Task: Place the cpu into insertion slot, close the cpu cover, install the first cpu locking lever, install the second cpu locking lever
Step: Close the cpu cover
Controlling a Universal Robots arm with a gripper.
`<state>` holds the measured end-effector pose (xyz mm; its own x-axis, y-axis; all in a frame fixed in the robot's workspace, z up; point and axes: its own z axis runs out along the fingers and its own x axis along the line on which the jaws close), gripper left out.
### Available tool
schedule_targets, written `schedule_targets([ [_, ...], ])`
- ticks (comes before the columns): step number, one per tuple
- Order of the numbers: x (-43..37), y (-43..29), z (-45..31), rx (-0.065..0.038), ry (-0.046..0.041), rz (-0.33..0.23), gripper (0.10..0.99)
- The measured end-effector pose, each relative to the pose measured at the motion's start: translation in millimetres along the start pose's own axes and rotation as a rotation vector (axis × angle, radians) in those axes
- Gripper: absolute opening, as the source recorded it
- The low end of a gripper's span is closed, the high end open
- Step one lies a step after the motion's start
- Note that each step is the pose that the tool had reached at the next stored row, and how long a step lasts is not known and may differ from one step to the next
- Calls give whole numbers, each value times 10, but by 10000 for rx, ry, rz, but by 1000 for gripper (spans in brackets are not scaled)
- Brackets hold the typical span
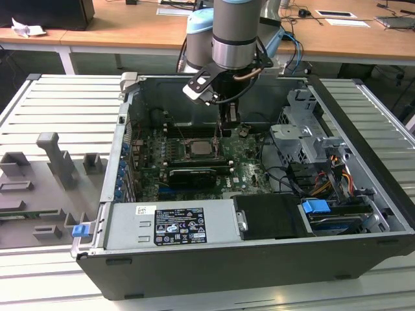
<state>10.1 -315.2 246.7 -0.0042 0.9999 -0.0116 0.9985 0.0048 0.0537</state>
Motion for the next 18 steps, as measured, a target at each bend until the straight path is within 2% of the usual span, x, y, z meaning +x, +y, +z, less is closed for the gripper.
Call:
schedule_targets([
  [18, 0, -38, -1, 0, 0, 0, 106],
])
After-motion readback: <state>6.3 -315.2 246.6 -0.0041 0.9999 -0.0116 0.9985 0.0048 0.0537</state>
